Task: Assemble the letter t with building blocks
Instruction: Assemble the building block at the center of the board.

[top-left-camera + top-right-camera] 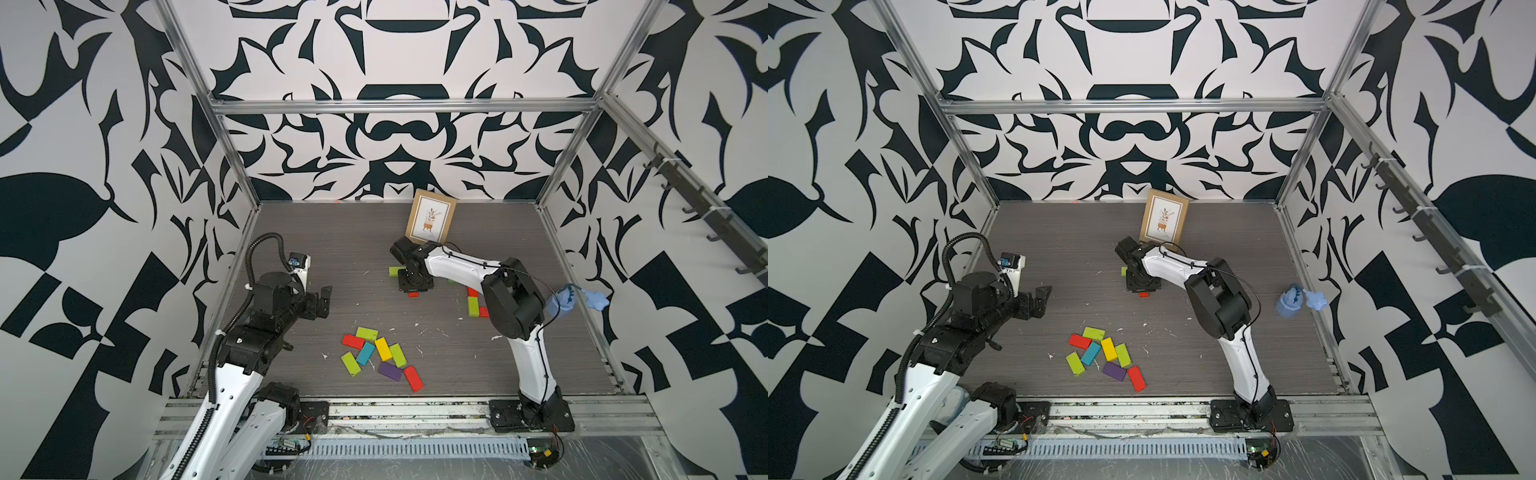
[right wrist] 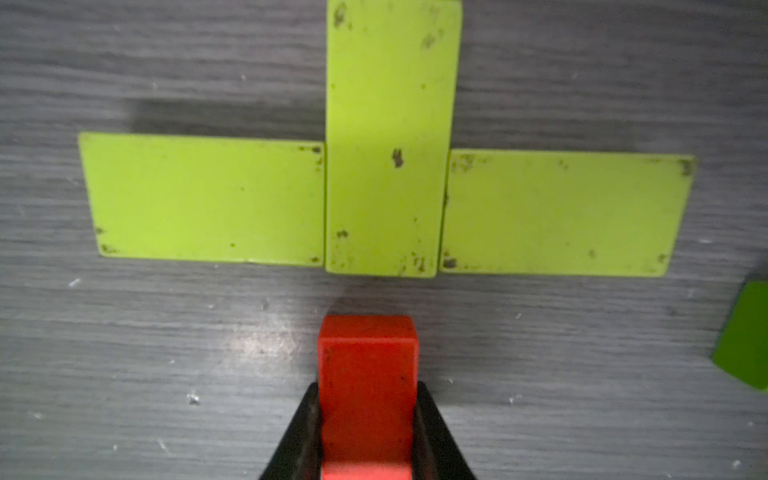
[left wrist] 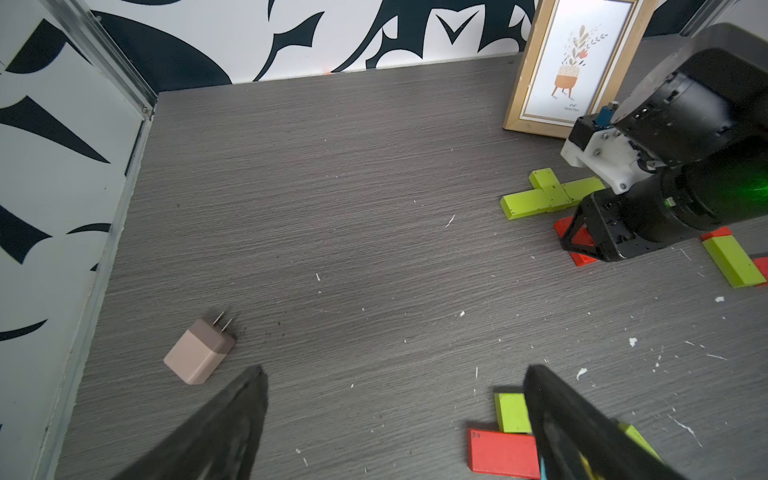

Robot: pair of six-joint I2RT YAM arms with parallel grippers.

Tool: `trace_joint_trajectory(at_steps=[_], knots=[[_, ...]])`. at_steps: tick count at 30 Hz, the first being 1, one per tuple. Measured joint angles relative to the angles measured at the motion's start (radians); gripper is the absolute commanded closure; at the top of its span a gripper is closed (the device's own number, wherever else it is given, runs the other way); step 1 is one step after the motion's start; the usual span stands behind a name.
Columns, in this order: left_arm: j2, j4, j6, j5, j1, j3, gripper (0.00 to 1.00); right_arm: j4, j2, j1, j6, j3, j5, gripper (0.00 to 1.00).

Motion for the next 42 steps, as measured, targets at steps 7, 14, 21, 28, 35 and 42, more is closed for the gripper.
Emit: trace_joint_trajectory(at_steps=[7,14,21,28,35,42], knots=[[0.0,0.0,0.0,-0.002,0.0,0.0,0.0,0.003,0.007,-0.006,0.003,0.013,0.006,0.73],[0.0,0.0,0.0,-0.003,0.0,0.0,0.0,0.003,0.01,-0.009,0.004,0.016,0.008,0.72],[0.0,0.0,0.0,-0.003,0.0,0.0,0.0,0.003,0.01,-0.009,0.004,0.016,0.009,0.72],[0.0,0.0,0.0,-0.008,0.0,0.0,0.0,0.002,0.011,-0.009,0.004,0.018,0.01,0.72],[0.0,0.0,0.0,-0.01,0.0,0.0,0.0,0.006,0.011,-0.01,0.004,0.018,0.016,0.71],[0.0,0.0,0.0,-0.01,0.0,0.0,0.0,0.011,0.011,-0.014,0.005,0.018,0.022,0.71]])
